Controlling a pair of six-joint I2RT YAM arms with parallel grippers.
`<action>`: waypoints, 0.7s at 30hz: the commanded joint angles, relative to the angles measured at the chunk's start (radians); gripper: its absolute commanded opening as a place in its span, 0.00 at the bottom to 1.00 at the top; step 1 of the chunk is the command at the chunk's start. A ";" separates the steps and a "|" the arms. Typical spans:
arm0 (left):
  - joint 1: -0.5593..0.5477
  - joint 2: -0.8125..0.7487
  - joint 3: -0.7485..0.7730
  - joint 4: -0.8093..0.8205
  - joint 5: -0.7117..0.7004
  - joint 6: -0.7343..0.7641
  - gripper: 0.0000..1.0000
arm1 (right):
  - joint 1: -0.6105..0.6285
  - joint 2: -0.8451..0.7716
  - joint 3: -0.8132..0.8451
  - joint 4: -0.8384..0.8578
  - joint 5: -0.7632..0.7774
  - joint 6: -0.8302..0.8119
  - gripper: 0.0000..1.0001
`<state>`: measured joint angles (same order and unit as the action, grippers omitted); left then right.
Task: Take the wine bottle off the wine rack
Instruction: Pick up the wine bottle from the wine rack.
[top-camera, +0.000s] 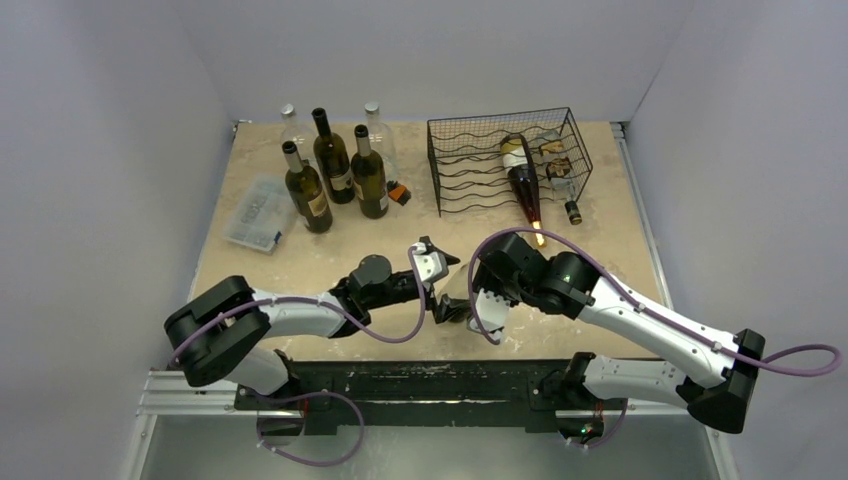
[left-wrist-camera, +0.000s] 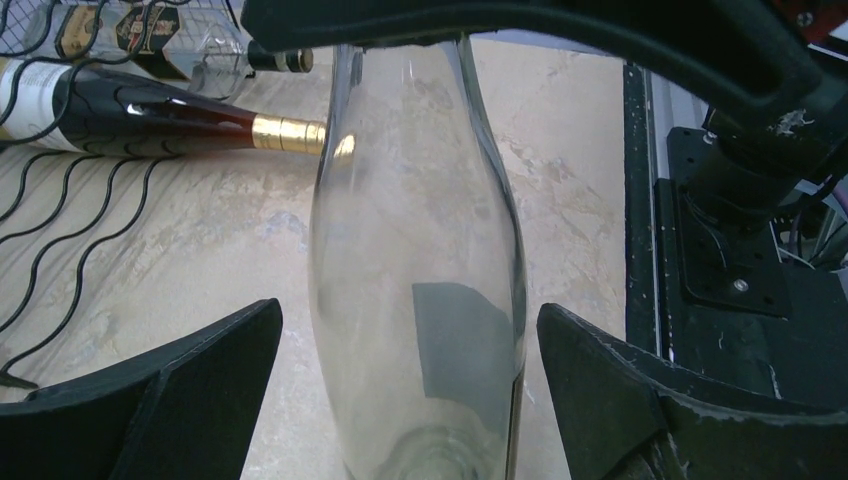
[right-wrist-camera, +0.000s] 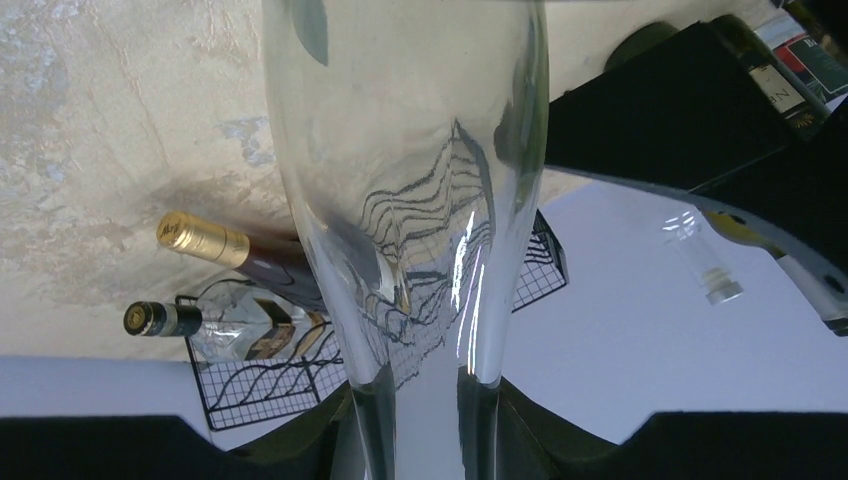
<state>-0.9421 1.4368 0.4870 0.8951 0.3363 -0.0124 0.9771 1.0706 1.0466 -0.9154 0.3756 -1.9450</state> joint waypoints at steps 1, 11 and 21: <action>-0.014 0.055 0.069 0.138 0.002 0.020 1.00 | 0.009 -0.038 0.024 0.109 -0.013 -0.060 0.06; -0.030 0.193 0.105 0.224 0.031 -0.061 0.93 | 0.011 -0.033 0.022 0.117 -0.015 -0.054 0.09; -0.030 0.187 0.101 0.177 0.021 -0.093 0.12 | 0.012 -0.048 0.013 0.121 -0.038 -0.029 0.47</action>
<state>-0.9653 1.6344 0.5667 1.0294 0.3546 -0.0711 0.9810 1.0691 1.0428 -0.9043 0.3767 -1.9442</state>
